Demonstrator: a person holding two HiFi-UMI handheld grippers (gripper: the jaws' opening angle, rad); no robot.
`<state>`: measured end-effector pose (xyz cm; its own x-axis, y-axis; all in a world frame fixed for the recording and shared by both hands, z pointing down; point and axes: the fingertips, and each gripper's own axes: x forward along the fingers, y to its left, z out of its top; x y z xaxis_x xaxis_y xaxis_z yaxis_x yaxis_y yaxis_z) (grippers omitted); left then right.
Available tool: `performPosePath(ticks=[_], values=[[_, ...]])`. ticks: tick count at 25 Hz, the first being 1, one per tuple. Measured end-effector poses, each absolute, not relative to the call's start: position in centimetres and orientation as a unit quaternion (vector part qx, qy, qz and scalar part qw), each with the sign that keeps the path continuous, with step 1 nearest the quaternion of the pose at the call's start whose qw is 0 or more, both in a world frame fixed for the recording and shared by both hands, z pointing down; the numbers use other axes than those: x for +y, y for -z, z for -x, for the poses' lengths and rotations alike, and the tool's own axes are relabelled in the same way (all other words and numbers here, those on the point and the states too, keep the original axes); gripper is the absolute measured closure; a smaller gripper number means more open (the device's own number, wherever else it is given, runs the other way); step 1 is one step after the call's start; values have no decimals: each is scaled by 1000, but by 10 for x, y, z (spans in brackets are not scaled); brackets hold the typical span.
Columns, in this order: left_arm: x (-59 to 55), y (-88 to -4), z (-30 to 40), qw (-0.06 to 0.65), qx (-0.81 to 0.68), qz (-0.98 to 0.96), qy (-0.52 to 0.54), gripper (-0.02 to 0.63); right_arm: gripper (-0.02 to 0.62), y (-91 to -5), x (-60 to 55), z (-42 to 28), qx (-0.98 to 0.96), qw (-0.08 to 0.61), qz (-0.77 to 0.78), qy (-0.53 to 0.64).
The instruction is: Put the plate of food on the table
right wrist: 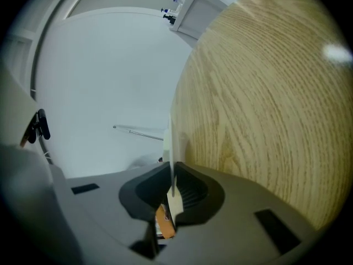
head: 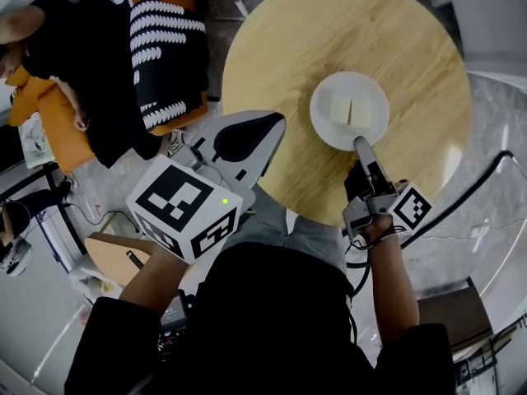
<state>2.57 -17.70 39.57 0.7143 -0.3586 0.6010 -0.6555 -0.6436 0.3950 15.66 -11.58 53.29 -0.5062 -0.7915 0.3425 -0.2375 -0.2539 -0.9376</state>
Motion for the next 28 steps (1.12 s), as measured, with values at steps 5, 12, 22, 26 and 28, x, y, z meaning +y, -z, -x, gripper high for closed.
performPosePath(ticks=[5,12,22,26,28], values=[[-175,-399,-25,309,-290,-872,-245,598,563,-537,-114,-156,570,210,447,657],[-175,-395,-28,309,-287,-873,-244,598,560,-539,-113,-156,561,214,445,664],[-171,-395,-28,313,-280,-873,-248,598,561,-541,-111,-158,551,209,456,666],[-171,-397,-30,315,-278,-873,-249,598,561,-547,-109,-159,548,190,462,671],[-172,-399,-31,316,-275,-873,-250,598,561,-550,-108,-159,548,179,465,672]])
